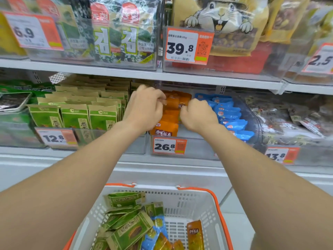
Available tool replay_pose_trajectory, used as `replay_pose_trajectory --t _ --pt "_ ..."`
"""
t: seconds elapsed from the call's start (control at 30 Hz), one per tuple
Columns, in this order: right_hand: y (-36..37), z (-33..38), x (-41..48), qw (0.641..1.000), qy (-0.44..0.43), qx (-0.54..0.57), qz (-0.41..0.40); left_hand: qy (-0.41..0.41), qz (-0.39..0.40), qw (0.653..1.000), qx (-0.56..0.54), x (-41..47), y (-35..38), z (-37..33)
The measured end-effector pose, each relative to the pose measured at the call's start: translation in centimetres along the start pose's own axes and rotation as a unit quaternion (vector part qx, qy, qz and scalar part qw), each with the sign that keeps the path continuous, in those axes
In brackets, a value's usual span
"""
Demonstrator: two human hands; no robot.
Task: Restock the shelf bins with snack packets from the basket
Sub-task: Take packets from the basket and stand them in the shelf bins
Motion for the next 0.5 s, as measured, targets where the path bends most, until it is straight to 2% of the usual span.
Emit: replay_pose_trajectory --t 0.07,0.13,0.2,0.27,0.33,0.4,0.5 --pt "-0.8 1.8 -2.4 0.999 -0.052 -0.01 0.006 0.039 -0.045 0.998 0.007 -2.2 -1.6 -0.6" --pt "-0.5 4.0 -5.0 0.99 -0.123 -0.009 0.071 0.056 -0.081 0.995 0.013 -4.9 -2.7 -0.9" --pt "0.5 6.2 -8.1 0.97 -0.187 -0.044 0.149 0.058 -0.063 0.996 0.002 -8.2 -2.8 -0.8" --pt "1.8 7.8 -11.3 0.946 -0.237 -0.106 0.192 0.048 -0.003 0.999 0.015 -11.8 -2.0 -0.4" --pt "3.4 9.0 -14.2 0.922 -0.279 -0.155 0.22 0.034 0.106 0.991 0.068 -15.0 -0.6 0.4" --pt "5.4 9.2 -16.8 0.9 -0.297 -0.186 0.258 0.032 0.243 0.962 0.116 -18.0 1.3 1.2" --pt "9.0 7.9 -19.9 0.856 -0.299 -0.247 0.342 0.045 0.368 0.919 0.134 -21.6 3.5 1.7"
Point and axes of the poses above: each hand's wrist, its own x-axis towards the middle knuckle, its own y-axis out of the palm, z = x × y, the point moved 6 cm from there along x, towards the middle knuckle, and after that the axes turned 4 degrees about x, right-handed, at the moved point
